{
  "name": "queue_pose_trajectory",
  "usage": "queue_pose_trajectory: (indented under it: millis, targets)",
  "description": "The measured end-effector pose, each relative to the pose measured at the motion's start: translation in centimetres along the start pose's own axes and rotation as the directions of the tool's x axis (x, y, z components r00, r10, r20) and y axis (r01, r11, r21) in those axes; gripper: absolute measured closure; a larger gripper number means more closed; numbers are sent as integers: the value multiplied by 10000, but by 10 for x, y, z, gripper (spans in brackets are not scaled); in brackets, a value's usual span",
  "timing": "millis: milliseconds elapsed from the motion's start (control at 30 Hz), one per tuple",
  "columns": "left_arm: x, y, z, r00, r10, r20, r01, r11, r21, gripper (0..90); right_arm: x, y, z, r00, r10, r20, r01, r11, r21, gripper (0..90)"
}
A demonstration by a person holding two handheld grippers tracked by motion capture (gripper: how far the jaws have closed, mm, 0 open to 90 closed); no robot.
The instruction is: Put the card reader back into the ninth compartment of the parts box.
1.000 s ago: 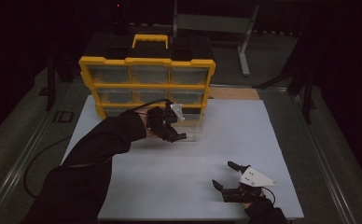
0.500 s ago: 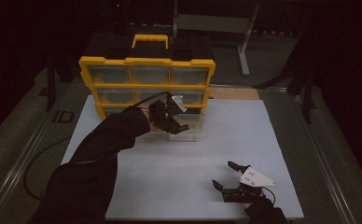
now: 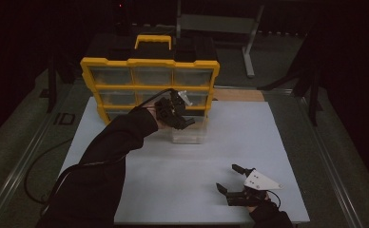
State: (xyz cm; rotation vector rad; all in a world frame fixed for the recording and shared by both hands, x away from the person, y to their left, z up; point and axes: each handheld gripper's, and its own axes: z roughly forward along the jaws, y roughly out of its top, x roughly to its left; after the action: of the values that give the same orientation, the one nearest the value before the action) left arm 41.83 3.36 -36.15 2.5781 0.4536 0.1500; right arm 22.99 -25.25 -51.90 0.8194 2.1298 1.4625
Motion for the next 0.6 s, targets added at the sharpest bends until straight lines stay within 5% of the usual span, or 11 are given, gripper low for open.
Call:
queue_pose_trajectory:
  millis: [600]
  targets:
    - [13, 9, 18, 9993, -335, -181, 333, 9994, -117, 745, 0, 0, 0, 10000, 4, -23, -4, 10000, -21, 106]
